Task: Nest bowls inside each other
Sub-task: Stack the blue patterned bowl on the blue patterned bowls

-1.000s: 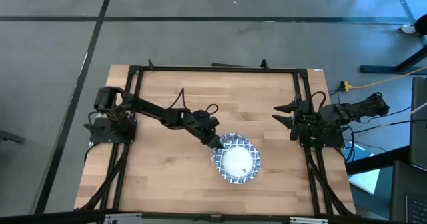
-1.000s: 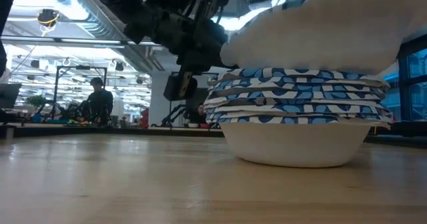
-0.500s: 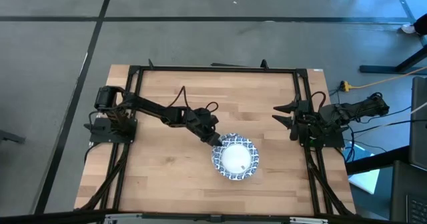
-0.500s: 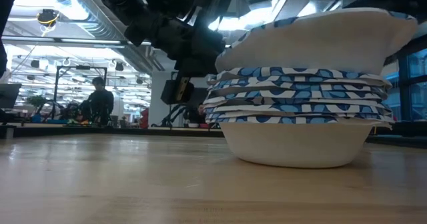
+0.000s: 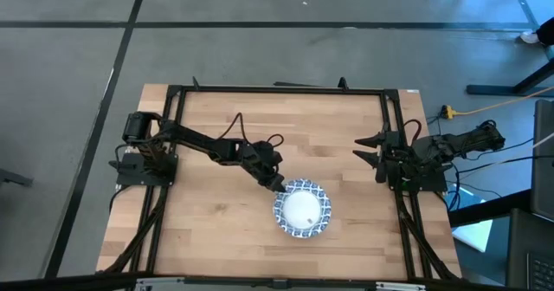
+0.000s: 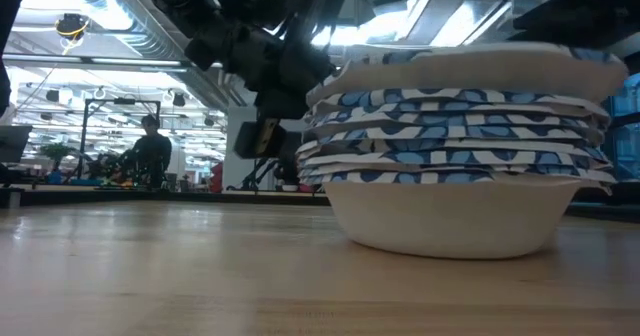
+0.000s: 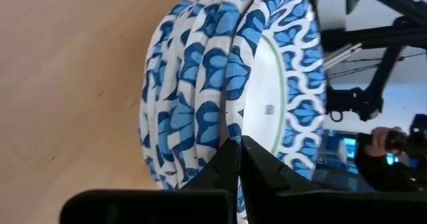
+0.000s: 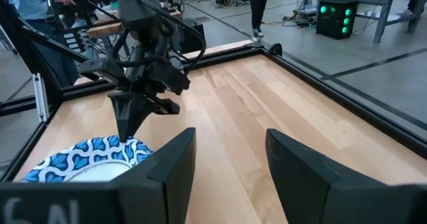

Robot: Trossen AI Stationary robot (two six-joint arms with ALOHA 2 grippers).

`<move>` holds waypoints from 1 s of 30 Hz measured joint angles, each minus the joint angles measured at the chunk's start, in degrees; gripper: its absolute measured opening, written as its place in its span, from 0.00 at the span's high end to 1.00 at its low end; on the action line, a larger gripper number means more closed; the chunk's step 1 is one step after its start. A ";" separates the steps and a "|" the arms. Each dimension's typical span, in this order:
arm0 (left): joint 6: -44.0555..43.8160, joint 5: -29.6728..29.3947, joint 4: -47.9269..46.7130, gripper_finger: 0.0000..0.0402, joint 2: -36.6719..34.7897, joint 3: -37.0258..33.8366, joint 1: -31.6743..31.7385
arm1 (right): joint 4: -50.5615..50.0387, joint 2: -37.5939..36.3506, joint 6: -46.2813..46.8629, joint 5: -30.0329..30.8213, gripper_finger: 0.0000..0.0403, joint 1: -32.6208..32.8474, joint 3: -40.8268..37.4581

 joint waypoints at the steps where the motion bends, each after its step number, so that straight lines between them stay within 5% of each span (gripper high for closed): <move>1: -0.01 0.17 0.43 0.99 0.00 0.00 0.00 | 0.00 0.00 0.00 0.00 0.55 0.00 0.00; 23: 3.41 4.20 1.01 0.94 0.00 0.00 1.25 | 0.07 0.00 0.03 0.04 0.55 0.01 0.00; 30: 5.00 2.98 1.05 0.84 0.00 0.00 1.25 | 0.07 0.00 -0.01 0.04 0.55 0.01 0.00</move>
